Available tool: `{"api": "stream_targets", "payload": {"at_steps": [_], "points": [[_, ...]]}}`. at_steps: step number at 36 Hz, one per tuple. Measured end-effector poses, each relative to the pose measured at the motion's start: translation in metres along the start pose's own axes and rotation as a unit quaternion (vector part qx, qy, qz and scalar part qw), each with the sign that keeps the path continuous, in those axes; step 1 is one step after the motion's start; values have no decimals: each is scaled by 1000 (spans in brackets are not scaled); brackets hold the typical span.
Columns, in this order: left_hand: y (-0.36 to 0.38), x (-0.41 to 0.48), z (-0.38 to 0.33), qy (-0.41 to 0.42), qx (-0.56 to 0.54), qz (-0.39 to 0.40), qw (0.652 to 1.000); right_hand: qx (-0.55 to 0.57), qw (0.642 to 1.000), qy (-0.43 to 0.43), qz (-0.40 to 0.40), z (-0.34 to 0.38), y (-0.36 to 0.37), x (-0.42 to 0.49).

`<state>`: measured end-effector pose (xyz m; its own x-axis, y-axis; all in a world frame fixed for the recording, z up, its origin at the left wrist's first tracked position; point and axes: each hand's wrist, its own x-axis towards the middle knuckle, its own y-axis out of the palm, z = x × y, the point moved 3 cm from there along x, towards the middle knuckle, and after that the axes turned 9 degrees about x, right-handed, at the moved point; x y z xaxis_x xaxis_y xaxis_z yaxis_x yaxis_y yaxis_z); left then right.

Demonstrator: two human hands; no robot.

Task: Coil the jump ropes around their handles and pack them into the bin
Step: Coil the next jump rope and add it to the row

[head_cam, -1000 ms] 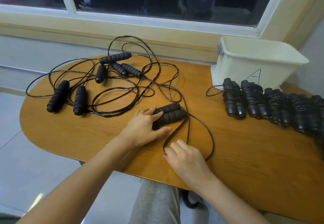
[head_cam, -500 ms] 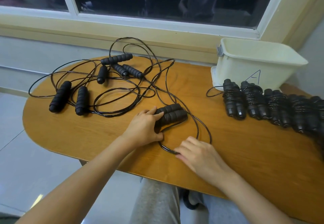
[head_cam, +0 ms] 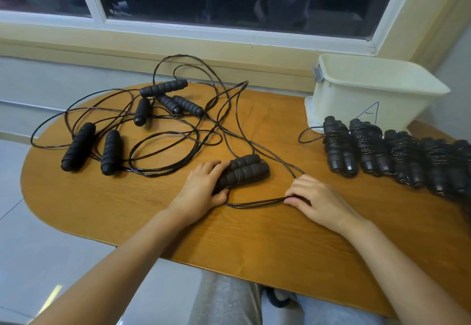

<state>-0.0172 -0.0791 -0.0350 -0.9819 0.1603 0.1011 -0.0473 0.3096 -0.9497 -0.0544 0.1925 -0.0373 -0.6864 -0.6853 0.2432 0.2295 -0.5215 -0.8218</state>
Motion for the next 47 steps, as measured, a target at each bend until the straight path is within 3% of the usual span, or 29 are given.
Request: {"api": "stream_targets", "payload": {"at_steps": [10,18,22,25,32,35,41,47], "points": [[4,3,3,105,97,-5,990,9,1000,-3,19,0,-3,4],[-35,7,1,173,138,-119,968,15,1000,20,11,-20,-17,6],[-53,2,-7,213,151,-139,955,48,997,56,-7,-22,-28,18],[-63,-4,-14,251,170,-147,942,94,984,150,10,-21,-40,27],[-70,-20,-47,366,273,-153,876,137,969,202,-26,2,-68,71],[-63,-20,-55,346,337,-130,866,172,960,212,-62,16,-79,83],[-47,-5,-44,179,350,-86,915,270,943,187,-62,72,-82,78],[-41,7,-45,91,326,-86,937,181,972,139,-61,114,-36,46]]}}
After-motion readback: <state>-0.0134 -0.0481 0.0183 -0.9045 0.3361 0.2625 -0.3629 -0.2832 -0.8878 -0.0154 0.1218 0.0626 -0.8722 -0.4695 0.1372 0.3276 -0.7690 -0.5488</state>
